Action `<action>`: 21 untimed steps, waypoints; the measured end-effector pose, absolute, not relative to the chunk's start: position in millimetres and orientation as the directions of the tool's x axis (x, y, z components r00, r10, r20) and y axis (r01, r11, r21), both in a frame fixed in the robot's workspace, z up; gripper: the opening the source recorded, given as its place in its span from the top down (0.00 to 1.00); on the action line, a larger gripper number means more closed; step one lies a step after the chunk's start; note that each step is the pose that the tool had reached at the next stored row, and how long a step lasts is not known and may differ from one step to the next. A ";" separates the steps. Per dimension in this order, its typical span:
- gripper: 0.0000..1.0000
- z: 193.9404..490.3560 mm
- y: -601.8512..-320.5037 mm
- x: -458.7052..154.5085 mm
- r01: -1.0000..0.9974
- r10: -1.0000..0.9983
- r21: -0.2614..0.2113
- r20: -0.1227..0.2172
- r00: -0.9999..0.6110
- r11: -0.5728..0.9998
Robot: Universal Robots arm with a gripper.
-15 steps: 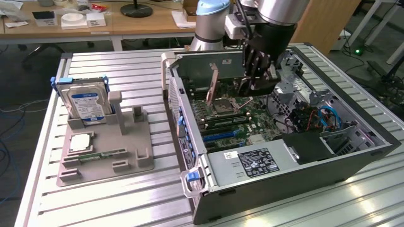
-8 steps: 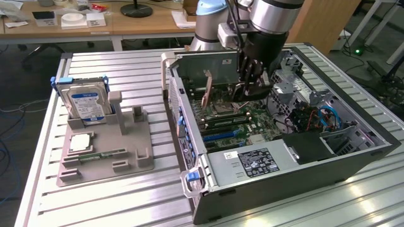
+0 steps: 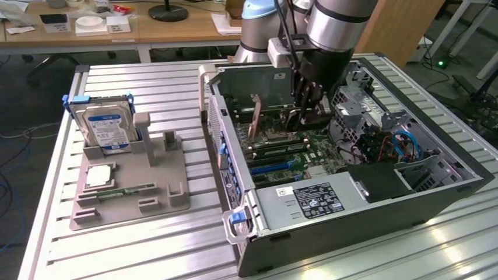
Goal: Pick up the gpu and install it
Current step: 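Insert the gpu into the slot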
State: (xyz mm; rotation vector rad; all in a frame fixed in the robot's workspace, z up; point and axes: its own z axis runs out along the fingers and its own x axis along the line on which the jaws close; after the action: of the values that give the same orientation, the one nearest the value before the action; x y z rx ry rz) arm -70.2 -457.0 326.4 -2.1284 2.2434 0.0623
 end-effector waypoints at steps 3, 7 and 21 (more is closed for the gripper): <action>0.72 323.1 -457.0 -70.7 -0.999 -0.997 -0.004 -0.063 -0.052 0.053; 0.72 316.6 -457.0 -76.3 -0.999 -0.997 -0.004 -0.063 -0.052 0.053; 0.72 299.8 -456.9 -80.3 -0.999 -0.997 -0.003 -0.063 -0.052 0.053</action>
State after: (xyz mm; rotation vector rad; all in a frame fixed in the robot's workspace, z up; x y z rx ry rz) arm -80.3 -456.9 299.8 -2.1290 2.2439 0.0631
